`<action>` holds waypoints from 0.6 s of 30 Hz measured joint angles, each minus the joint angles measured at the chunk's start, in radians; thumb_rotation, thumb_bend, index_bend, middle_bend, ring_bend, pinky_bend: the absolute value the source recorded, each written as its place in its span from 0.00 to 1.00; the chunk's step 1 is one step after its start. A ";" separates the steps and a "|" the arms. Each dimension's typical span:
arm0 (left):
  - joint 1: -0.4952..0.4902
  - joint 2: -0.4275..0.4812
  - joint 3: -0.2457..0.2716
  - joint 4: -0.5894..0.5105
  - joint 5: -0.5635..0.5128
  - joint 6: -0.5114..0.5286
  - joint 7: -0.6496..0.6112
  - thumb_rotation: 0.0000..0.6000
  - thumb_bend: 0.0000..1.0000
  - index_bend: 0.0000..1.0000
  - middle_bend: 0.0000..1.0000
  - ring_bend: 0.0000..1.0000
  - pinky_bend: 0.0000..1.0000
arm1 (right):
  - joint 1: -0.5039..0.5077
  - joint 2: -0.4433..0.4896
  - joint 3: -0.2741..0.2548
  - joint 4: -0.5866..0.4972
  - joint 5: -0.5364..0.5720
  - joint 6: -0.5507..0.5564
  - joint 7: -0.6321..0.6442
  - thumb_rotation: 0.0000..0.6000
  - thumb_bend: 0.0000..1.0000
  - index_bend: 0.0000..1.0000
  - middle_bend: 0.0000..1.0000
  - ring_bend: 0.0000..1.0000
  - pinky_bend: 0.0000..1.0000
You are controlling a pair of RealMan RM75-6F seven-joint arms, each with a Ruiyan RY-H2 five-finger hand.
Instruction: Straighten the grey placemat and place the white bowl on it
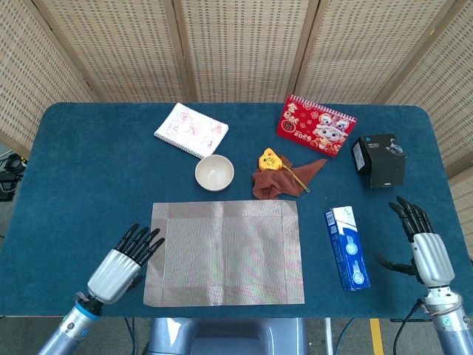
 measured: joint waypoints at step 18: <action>-0.191 -0.158 -0.283 0.156 -0.219 -0.230 0.074 1.00 0.20 0.24 0.00 0.00 0.00 | 0.006 -0.003 0.006 0.019 0.027 -0.025 0.019 1.00 0.16 0.11 0.00 0.00 0.00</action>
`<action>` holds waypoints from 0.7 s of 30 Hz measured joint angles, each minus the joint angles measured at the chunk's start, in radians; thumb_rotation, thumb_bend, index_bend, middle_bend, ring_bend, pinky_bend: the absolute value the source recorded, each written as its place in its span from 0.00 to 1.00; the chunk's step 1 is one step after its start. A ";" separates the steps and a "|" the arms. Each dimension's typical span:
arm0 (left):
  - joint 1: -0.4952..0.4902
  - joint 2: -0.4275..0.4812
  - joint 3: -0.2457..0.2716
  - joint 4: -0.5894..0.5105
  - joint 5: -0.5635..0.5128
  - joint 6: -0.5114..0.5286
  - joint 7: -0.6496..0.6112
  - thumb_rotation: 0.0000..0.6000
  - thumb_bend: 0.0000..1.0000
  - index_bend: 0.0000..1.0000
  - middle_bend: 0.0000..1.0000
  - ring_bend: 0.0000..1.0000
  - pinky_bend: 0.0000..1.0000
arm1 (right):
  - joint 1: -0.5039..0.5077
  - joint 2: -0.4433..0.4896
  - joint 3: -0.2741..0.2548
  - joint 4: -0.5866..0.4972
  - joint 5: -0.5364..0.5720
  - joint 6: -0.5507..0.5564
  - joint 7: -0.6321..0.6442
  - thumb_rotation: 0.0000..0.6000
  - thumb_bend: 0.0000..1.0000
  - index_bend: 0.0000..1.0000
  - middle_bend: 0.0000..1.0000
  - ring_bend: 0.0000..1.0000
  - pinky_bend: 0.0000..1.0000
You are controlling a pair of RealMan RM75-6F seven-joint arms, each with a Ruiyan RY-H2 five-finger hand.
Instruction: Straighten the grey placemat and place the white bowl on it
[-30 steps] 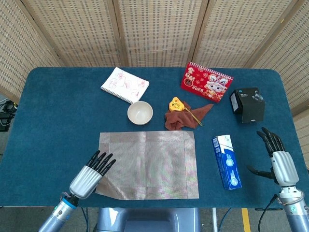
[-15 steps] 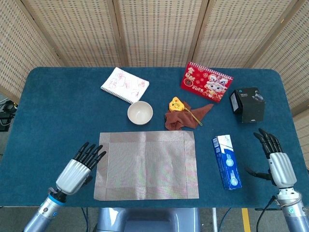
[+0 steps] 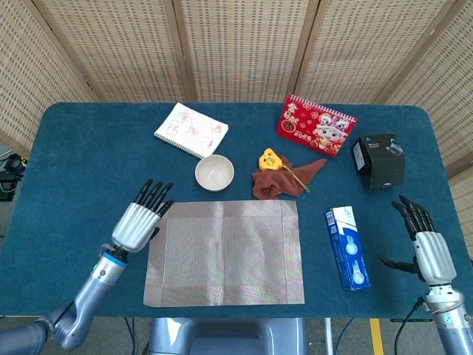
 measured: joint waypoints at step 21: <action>-0.297 -0.306 -0.238 0.323 -0.302 -0.207 0.208 1.00 0.27 0.25 0.00 0.00 0.00 | 0.008 0.005 0.010 0.031 0.030 -0.032 0.064 1.00 0.16 0.11 0.00 0.00 0.00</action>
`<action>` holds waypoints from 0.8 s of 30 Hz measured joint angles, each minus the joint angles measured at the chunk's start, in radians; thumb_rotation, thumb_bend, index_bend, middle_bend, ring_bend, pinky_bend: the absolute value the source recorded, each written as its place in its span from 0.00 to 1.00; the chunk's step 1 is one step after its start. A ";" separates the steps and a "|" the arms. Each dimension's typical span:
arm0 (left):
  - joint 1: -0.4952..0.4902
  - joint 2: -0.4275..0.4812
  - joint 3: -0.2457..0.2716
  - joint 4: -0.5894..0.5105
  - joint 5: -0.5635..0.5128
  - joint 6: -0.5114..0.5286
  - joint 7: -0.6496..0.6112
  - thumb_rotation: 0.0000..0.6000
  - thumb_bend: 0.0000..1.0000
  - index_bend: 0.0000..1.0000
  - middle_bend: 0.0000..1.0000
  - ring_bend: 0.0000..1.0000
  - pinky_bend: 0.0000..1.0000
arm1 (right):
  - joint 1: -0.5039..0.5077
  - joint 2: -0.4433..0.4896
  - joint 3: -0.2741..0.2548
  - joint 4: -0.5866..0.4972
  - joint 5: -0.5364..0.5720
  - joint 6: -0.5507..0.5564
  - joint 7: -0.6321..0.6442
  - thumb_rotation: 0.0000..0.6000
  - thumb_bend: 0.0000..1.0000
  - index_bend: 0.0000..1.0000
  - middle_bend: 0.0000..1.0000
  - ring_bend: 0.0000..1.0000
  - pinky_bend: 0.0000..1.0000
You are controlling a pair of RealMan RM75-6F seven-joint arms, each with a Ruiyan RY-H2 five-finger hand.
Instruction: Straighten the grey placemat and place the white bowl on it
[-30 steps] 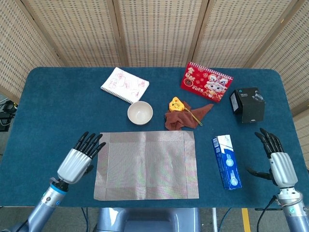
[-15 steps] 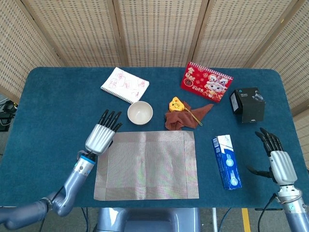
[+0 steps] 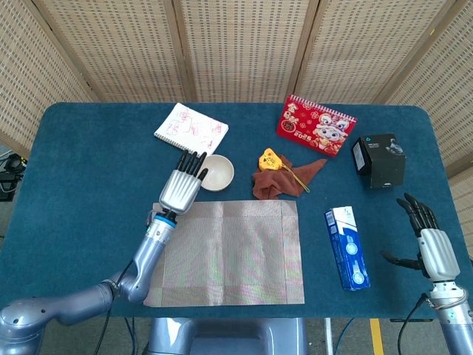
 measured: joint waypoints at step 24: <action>-0.222 -0.215 -0.033 0.368 -0.146 -0.118 0.010 1.00 0.28 0.56 0.00 0.00 0.00 | -0.001 0.010 0.017 0.027 0.038 -0.024 0.059 1.00 0.16 0.11 0.00 0.00 0.00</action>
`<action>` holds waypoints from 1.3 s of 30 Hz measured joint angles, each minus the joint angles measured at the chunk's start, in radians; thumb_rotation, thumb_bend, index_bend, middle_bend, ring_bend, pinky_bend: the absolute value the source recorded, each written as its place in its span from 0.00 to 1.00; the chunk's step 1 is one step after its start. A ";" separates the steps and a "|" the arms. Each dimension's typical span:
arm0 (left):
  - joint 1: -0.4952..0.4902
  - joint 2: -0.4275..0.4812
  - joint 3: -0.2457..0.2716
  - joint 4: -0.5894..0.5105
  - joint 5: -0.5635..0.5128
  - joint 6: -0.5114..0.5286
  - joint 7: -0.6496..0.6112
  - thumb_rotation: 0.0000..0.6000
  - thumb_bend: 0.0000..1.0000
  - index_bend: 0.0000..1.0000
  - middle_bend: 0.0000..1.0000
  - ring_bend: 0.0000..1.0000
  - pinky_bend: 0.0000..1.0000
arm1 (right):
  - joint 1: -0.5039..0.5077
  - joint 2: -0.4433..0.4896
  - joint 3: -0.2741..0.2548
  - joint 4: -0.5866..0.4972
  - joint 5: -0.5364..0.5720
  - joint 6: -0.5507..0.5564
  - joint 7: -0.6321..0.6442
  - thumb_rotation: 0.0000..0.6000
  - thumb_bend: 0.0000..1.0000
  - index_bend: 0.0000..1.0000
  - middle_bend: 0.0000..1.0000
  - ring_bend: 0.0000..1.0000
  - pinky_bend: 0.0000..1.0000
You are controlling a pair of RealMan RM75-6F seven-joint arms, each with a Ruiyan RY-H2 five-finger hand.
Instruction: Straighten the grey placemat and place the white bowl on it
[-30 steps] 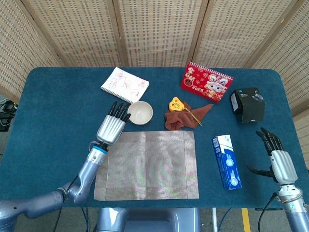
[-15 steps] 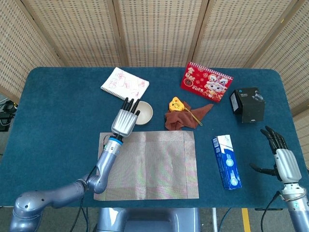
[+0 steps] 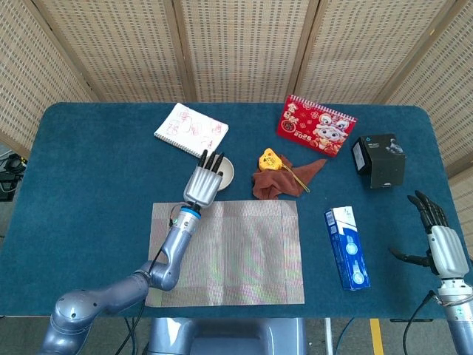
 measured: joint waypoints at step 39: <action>0.235 0.382 0.383 -0.613 0.363 0.281 -0.184 1.00 0.53 0.70 0.00 0.00 0.00 | -0.007 -0.004 -0.022 -0.037 -0.061 0.043 -0.056 1.00 0.16 0.11 0.00 0.00 0.00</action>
